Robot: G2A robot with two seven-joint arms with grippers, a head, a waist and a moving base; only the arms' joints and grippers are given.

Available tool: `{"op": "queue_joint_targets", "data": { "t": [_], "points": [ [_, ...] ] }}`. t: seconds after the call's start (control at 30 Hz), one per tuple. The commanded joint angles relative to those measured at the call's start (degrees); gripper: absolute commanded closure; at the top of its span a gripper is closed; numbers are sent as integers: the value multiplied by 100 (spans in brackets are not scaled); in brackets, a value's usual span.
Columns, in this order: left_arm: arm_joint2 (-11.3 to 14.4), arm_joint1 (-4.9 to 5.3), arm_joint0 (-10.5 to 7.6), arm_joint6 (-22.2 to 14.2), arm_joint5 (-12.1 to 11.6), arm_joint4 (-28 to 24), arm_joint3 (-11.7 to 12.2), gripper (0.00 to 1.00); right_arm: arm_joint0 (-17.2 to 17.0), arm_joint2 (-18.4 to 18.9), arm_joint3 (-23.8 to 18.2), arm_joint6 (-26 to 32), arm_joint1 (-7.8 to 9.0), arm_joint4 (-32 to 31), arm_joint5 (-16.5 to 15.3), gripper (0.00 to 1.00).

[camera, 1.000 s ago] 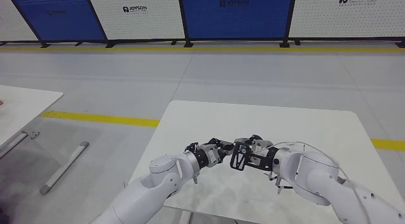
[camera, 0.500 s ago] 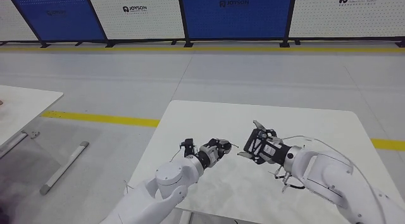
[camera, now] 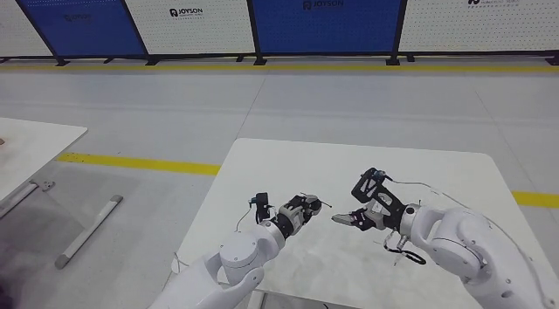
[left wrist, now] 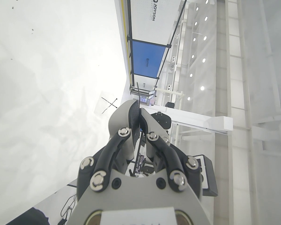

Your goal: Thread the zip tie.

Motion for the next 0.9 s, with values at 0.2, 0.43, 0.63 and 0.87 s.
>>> {"op": "queue_joint_targets", "data": {
  "t": [0.2,0.43,0.63,0.87],
  "points": [
    [131,-35,145,354,-401,929,-82,100,86,286,451,695,-32,2430,-150,0],
    [206,-78,289,528,-536,1565,-193,100,316,421,1472,2298,-147,5381,-150,0],
    [190,-125,328,554,-512,1711,-255,100,511,312,2327,3224,-413,6514,-150,0],
    [180,-132,330,594,-523,1720,-256,100,533,293,2432,3293,-447,6597,-150,0]
  ]
}}
